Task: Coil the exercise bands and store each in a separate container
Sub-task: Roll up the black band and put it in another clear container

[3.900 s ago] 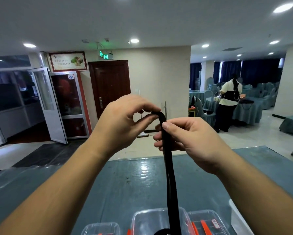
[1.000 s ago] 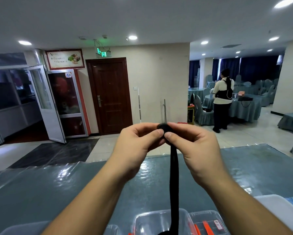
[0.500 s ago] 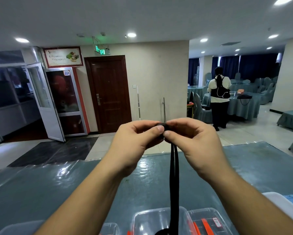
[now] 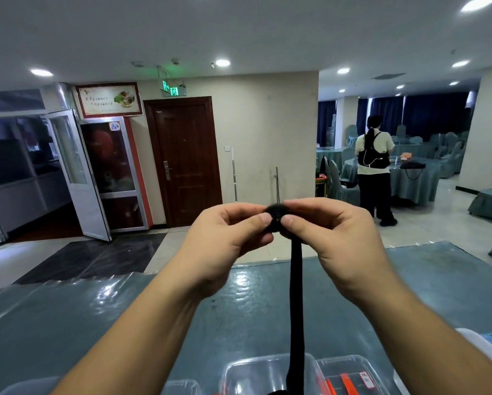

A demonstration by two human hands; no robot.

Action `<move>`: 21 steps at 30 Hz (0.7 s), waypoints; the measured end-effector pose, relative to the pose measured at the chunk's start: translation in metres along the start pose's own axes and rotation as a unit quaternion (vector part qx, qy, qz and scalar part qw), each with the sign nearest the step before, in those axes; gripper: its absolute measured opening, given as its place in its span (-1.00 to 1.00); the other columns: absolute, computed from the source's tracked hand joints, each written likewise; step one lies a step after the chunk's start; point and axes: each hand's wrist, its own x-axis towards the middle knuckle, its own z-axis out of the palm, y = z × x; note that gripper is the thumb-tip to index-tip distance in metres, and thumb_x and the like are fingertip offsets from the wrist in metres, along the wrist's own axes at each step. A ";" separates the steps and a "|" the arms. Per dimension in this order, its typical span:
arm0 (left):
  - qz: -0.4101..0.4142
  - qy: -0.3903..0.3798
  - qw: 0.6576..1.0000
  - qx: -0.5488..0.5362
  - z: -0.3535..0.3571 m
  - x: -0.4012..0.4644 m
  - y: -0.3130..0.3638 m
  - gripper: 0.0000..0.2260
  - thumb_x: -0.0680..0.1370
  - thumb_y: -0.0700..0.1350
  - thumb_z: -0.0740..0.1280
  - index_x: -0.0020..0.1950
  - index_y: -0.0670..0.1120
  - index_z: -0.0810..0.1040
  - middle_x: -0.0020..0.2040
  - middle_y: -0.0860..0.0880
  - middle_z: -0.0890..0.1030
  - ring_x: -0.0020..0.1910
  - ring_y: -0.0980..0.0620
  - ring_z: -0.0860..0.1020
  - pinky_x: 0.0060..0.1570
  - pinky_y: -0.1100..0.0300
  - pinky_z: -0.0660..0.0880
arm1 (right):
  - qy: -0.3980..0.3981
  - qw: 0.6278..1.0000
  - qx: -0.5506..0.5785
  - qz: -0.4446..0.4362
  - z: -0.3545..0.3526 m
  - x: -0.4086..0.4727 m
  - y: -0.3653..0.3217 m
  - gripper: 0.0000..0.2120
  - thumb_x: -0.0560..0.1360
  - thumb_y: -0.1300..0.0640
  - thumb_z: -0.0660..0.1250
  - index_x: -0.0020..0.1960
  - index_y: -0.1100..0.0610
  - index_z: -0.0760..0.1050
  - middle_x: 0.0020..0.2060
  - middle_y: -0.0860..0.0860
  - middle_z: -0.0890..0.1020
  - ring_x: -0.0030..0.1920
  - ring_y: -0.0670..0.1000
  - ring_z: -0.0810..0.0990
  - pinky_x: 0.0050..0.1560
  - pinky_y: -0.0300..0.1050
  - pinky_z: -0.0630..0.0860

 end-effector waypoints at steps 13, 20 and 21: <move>0.030 -0.027 0.998 0.055 0.003 -0.008 -0.001 -0.86 0.55 -0.32 0.44 0.08 -0.23 0.74 -0.05 -0.20 0.76 -0.06 -0.04 0.75 -0.05 0.25 0.65 | -0.008 0.999 -0.020 0.034 -0.001 -0.005 0.000 -0.77 0.38 0.12 0.61 0.01 -0.06 0.72 -0.10 -0.01 0.80 -0.02 0.01 0.79 0.07 -0.11 0.70; -0.001 -0.011 0.999 -0.046 0.011 -0.012 -0.018 -0.79 0.53 -0.24 0.44 0.14 -0.26 0.72 0.05 -0.24 0.74 0.02 -0.07 0.73 0.05 0.17 0.66 | 0.005 0.998 -0.059 0.018 -0.004 -0.014 0.000 -0.77 0.42 0.06 0.56 0.02 -0.21 0.75 -0.09 -0.14 0.79 -0.03 -0.10 0.78 0.03 -0.25 0.67; -0.009 -0.008 0.998 -0.066 0.012 -0.012 -0.018 -0.80 0.53 -0.24 0.43 0.12 -0.24 0.73 0.05 -0.23 0.75 0.01 -0.05 0.73 0.03 0.20 0.65 | -0.006 0.998 -0.060 0.030 -0.004 -0.015 0.001 -0.78 0.43 0.05 0.54 0.05 -0.18 0.75 -0.08 -0.12 0.79 -0.02 -0.08 0.77 0.04 -0.19 0.68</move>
